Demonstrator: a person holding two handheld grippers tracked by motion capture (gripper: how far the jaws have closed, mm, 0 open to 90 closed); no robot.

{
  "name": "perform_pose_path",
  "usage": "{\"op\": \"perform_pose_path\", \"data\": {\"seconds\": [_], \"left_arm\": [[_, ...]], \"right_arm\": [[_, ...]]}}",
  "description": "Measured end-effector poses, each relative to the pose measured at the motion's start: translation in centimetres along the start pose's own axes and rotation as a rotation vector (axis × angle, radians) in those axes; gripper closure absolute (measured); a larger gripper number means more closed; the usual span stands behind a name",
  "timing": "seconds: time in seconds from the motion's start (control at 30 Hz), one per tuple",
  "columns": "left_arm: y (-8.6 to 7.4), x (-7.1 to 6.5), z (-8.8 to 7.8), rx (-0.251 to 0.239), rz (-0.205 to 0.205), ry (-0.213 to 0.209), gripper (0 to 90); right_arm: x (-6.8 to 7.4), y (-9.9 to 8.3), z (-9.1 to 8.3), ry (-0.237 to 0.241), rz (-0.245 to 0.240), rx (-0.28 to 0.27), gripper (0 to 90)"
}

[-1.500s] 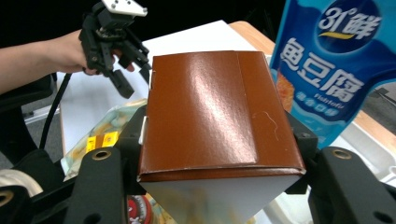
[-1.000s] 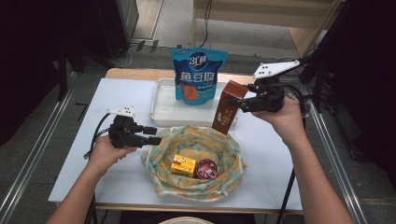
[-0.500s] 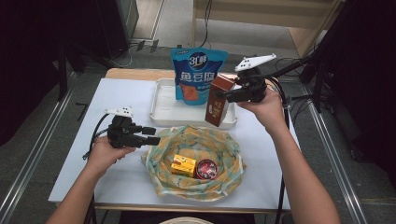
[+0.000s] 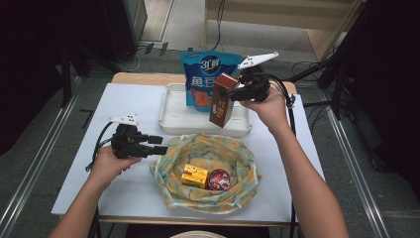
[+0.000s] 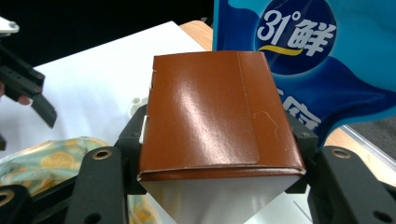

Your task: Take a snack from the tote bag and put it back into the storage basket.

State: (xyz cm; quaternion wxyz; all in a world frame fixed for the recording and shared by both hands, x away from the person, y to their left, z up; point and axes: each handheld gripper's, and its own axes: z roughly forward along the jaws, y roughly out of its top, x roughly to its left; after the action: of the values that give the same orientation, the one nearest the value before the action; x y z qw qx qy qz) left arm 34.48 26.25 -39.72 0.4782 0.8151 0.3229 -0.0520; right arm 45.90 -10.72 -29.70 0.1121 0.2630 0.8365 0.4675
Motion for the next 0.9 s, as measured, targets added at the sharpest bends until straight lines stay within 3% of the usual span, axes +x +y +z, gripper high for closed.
{"op": "perform_pose_path", "data": {"seconds": [0.9], "left_arm": [[-0.1, 0.1, 0.0, 0.003, -0.002, -0.008, 41.9]], "right_arm": [[0.6, -0.7, 7.2, 0.032, 0.037, -0.014, 43.6]]}}
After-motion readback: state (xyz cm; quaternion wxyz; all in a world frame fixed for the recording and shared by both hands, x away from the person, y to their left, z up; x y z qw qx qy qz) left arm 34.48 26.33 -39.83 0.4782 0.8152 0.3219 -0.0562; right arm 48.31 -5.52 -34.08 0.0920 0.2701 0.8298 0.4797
